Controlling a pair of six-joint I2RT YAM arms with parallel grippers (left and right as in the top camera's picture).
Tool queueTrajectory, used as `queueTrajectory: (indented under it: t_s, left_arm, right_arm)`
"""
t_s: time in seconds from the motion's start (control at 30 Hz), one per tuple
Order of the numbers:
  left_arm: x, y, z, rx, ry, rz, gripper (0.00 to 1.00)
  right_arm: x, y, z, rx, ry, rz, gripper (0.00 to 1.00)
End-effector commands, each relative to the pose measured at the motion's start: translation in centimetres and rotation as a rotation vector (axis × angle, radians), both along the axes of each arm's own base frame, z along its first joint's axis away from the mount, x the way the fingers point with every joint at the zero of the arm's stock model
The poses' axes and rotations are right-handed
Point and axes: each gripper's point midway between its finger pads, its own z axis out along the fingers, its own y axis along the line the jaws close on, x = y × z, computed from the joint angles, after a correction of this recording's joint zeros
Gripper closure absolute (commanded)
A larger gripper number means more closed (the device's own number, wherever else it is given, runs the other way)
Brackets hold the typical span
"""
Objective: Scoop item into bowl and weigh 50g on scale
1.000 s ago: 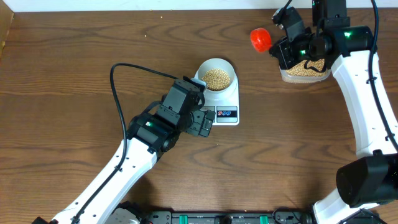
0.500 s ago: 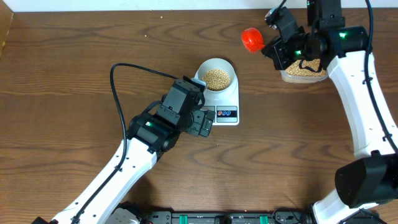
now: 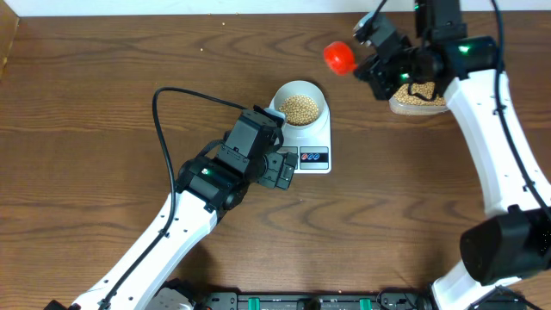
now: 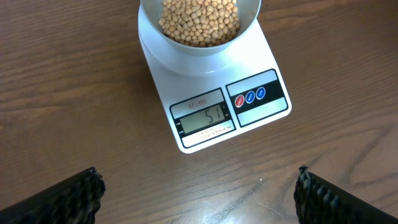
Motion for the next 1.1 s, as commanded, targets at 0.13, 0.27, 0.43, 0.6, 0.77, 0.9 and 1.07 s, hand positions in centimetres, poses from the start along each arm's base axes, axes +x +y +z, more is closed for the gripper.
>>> queueTrajectory:
  t_s: [0.13, 0.27, 0.43, 0.6, 0.77, 0.9, 1.07]
  left_arm:
    - [0.1, 0.0, 0.2, 0.004, -0.008, -0.007, 0.0]
    - [0.1, 0.0, 0.2, 0.004, -0.008, -0.007, 0.0]
    - [0.1, 0.0, 0.2, 0.004, -0.008, -0.007, 0.0]
    - [0.1, 0.0, 0.2, 0.004, -0.008, -0.007, 0.0]
    - [0.1, 0.0, 0.2, 0.004, -0.008, -0.007, 0.0]
    - [0.1, 0.0, 0.2, 0.004, -0.008, -0.007, 0.0]
    - [0.1, 0.0, 0.2, 0.004, -0.008, -0.007, 0.0]
  right_arm:
    - [-1.1, 3.5, -3.3, -0.011, 0.082, 0.102, 0.99]
    - [-1.4, 4.5, -4.2, -0.017, 0.104, 0.124, 0.99]
    - [-1.3, 5.0, -5.6, -0.039, 0.119, 0.135, 0.99]
    - [-1.0, 4.7, -6.9, -0.073, 0.136, 0.123, 0.99]
    - [-0.9, 4.8, -7.7, -0.078, 0.153, 0.125, 0.99]
    - [-0.9, 4.9, -7.9, -0.085, 0.144, 0.139, 0.99]
    - [-0.7, 5.7, -8.5, -0.09, 0.14, 0.151, 0.99]
